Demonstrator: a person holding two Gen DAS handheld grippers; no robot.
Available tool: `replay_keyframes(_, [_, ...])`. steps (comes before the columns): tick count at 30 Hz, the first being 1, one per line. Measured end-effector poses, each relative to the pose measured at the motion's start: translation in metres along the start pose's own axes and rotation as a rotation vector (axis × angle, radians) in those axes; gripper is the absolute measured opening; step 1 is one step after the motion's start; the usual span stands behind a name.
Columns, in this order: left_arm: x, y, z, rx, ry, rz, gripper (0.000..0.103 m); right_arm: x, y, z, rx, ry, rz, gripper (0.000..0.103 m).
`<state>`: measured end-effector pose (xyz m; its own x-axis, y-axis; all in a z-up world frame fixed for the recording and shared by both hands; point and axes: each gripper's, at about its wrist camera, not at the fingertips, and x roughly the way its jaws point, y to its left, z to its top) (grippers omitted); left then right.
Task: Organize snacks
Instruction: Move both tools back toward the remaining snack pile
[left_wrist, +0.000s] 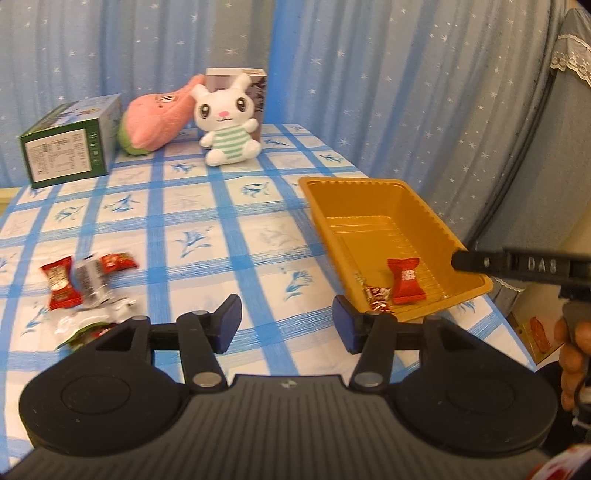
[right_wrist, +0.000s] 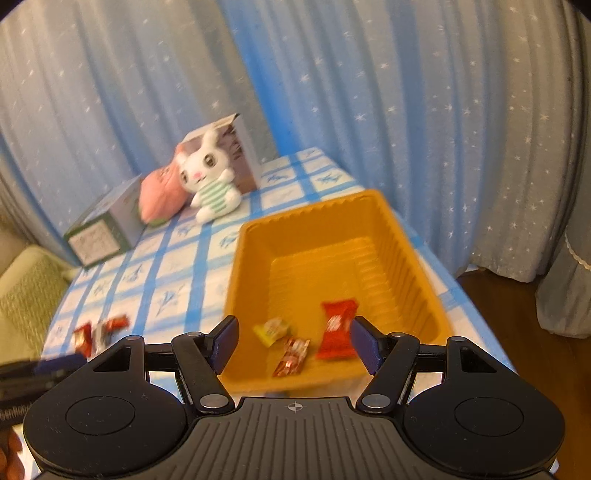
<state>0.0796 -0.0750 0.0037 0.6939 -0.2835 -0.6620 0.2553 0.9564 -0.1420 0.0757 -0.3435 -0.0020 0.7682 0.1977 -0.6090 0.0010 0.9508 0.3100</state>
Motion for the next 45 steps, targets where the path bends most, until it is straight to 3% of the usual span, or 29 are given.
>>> replay_keyframes(10, [-0.033,0.033,-0.020,-0.037,-0.007,0.052,0.060,0.000,0.059,-0.038,-0.118,0.072,0.023,0.067])
replay_keyframes(22, [-0.060,0.070,-0.035,-0.049,-0.014,0.110,0.065,0.009,0.100,-0.052,-0.184,0.109,0.066,0.067])
replay_keyframes(32, [-0.068,0.103,-0.048,-0.067,0.003,0.146,0.065,0.021,0.122,-0.061,-0.214,0.131,0.101,0.067])
replay_keyframes(45, [-0.059,0.145,-0.042,-0.030,0.030,0.211,0.065,0.048,0.155,-0.066,-0.267,0.140,0.168,0.067])
